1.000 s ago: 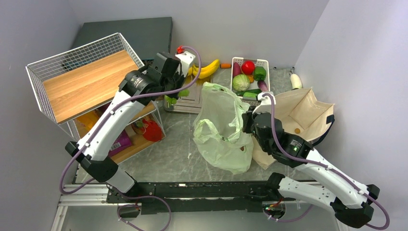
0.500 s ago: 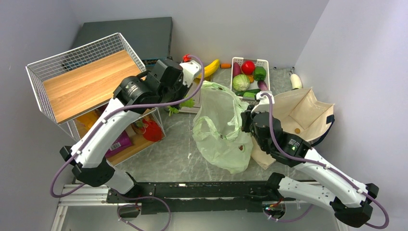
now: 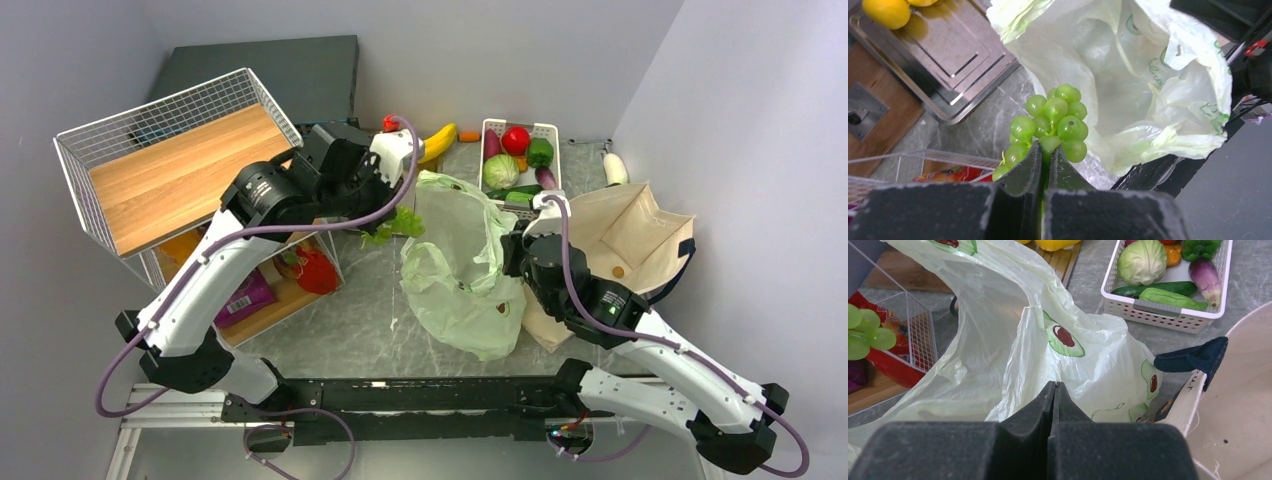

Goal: Place the food into the grocery bag and tie it
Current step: Place the fake fruit in the grocery bag.

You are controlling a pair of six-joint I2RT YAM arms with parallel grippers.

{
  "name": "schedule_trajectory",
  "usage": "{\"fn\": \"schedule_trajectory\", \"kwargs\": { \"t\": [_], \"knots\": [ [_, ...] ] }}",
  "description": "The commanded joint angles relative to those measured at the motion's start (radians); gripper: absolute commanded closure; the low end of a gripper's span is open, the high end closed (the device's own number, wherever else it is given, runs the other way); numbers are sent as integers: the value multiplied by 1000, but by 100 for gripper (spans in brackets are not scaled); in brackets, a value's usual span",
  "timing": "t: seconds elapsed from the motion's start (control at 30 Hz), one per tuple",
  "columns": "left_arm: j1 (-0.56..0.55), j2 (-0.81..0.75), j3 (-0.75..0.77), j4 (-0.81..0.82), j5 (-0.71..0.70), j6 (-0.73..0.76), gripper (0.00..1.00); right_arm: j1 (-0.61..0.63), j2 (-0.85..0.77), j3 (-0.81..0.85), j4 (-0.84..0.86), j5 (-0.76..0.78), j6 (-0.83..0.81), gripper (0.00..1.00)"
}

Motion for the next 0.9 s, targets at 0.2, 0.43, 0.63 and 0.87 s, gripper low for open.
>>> {"fn": "schedule_trajectory", "kwargs": {
  "t": [0.2,0.43,0.63,0.87],
  "knots": [
    [-3,71,50,164,171,37,100,-1,-53,-15,40,-47,-28,100],
    [-3,89,-37,298,315,26,100,-2,-85,-30,52,-81,-34,100],
    [-6,105,-114,393,393,26,100,-1,-87,-27,43,-90,-34,100],
    [-5,112,-193,468,415,-13,100,-1,-99,-30,29,-87,-26,100]
  ]
}}
